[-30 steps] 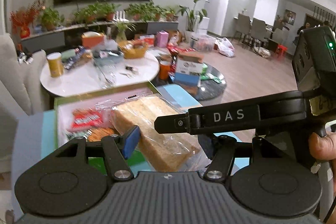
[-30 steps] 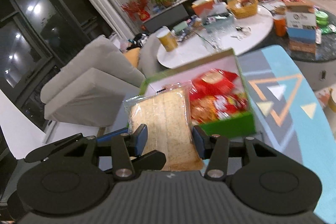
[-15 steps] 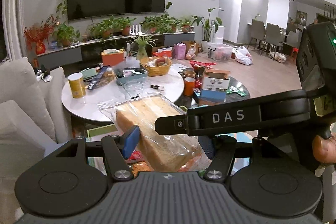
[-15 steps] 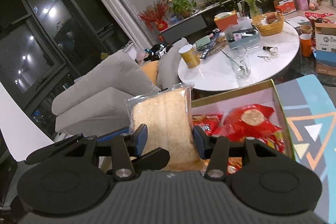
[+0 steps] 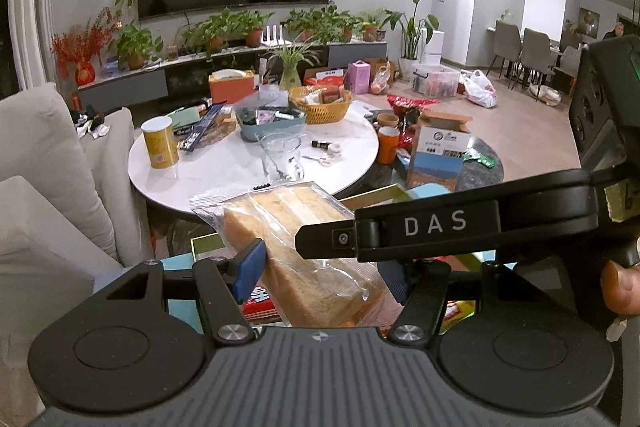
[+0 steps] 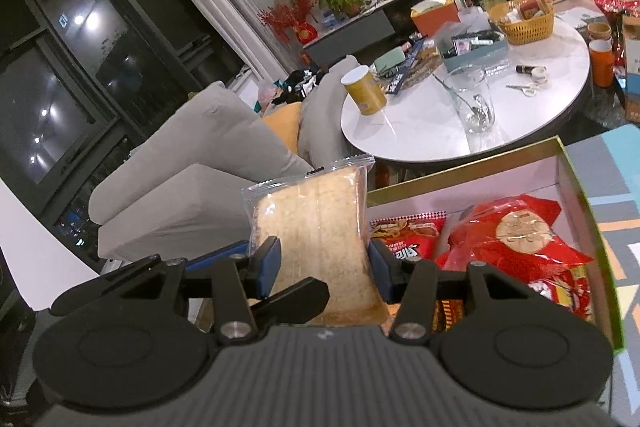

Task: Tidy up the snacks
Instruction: 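Lift the bread loaf with the right gripper over the green box, then lower the bread loaf into the box and open the right gripper, then withdraw the right tool toward the brown paper packet on the table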

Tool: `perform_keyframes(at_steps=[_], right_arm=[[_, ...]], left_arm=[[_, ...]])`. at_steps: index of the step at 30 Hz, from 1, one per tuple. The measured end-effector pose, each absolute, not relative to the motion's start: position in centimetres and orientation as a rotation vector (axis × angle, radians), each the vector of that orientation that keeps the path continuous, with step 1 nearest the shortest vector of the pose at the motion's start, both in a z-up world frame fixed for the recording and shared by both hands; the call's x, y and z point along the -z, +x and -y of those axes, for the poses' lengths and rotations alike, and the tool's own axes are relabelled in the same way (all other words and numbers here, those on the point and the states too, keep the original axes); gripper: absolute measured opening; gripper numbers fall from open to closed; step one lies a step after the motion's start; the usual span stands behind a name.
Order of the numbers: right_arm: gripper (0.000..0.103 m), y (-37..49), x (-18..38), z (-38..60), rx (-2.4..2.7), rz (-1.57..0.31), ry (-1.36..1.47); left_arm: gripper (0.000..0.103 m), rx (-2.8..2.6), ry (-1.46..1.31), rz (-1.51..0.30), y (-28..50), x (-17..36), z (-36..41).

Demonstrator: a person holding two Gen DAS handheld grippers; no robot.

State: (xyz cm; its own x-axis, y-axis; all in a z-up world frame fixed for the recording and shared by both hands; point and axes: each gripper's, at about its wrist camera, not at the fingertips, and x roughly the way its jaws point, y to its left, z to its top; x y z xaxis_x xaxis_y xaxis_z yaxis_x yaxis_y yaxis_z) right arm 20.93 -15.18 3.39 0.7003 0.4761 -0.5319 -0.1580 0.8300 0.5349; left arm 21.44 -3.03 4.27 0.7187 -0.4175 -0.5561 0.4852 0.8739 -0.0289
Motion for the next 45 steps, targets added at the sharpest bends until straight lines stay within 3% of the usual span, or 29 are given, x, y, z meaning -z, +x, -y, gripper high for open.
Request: perform_keyframes(at_steps=[23, 45], right_arm=[[0.051, 22.0, -0.3, 16.2, -0.277, -0.716, 0.435], [0.051, 11.3, -3.0, 20.1, -0.249, -0.724, 0.301]], left_arm=[[0.064, 0.448, 0.086, -0.678, 26.1, 0.3, 1.7], [0.065, 0.512, 0.073, -0.680, 15.0, -0.9, 2.0]])
